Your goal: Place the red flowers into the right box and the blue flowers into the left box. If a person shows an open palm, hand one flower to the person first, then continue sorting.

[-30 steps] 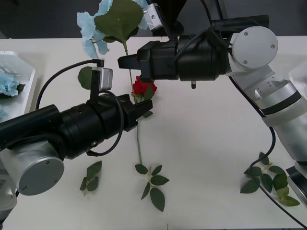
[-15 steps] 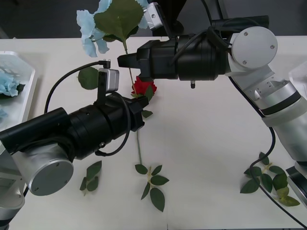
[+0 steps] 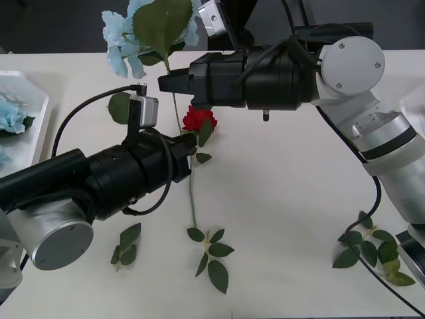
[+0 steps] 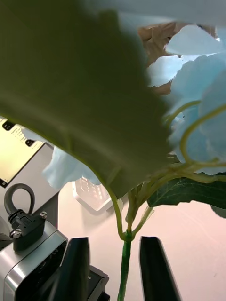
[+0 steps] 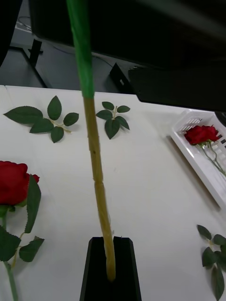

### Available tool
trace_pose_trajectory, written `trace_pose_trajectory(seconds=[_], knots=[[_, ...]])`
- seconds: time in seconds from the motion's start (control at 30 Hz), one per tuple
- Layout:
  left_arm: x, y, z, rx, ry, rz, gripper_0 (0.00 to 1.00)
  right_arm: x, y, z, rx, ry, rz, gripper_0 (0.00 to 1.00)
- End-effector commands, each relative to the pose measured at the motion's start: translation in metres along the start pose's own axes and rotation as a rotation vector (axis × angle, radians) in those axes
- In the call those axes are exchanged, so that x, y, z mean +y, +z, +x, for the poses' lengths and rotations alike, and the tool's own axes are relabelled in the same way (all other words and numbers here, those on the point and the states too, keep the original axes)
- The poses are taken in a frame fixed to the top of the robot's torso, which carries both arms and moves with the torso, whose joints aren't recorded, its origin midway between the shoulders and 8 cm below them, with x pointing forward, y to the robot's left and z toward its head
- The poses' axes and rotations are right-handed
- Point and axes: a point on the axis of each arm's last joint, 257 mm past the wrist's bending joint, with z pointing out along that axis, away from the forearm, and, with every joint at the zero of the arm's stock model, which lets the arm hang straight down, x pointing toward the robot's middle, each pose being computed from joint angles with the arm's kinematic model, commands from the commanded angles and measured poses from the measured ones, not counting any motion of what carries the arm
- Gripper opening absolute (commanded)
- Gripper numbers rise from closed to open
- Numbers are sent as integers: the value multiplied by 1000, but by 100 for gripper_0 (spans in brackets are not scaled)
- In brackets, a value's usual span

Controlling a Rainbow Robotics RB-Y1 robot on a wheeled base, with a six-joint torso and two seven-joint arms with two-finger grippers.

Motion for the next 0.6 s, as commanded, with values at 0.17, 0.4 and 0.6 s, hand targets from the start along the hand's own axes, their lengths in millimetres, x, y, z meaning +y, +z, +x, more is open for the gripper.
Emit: trace_pose_trajectory(seconds=[0.17, 0.4, 0.6], knots=[[54, -28, -41, -43, 63, -106, 0, 18, 9, -27, -44, -31, -32, 96], [135, -87, -58, -48, 68, -291, 0, -3, -13, -23, -13, -64, 21, 97], [203, -155, -61, -3, 47, -493, 0, -27, -53, 8, 115, -87, 66, 97]])
